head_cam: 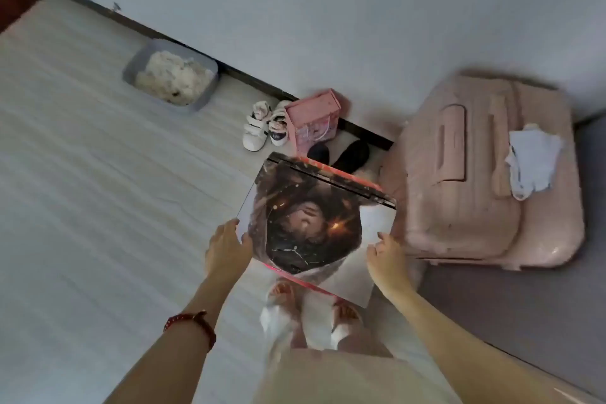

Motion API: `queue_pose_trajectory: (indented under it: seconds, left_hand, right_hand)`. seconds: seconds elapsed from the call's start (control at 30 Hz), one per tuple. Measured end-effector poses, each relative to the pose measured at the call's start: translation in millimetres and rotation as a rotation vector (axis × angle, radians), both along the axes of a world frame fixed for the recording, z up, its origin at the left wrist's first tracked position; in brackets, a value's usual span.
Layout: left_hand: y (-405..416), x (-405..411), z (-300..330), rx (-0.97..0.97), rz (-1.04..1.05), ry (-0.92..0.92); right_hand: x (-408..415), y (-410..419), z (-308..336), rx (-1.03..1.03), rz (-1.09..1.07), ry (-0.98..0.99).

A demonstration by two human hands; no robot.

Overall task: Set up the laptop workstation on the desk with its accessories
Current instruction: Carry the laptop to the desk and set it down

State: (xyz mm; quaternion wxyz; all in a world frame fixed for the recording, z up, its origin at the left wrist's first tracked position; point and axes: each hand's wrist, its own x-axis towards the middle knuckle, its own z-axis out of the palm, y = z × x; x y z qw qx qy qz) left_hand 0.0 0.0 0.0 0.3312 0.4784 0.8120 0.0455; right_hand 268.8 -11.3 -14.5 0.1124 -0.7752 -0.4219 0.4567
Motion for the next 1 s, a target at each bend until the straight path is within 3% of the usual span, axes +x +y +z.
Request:
queue_pose_trajectory:
  seconds: [0.23,0.33,0.47,0.77,1.0]
  left_hand:
    - [82,-15,-99,-0.144,-0.165,0.195]
    - [98,-15,-125,-0.190,-0.192,0.171]
    - [109,-12,-149,-0.194,-0.106,0.004]
    - [115,-13,-154,-0.166,-0.007,-0.038]
    - [70,-44,-97,-0.094,0.119,-0.072]
  right_hand:
    - [-23,21,-83,-0.154,-0.259,-0.212]
    - [-29,25,-102,-0.176,-0.322,-0.279]
    - [-24,28,-118,-0.186,-0.450,-0.155]
    - [-18,31,-116,-0.166,-0.493,-0.103]
    - [-32,20,-69,-0.106,-0.363,-0.052]
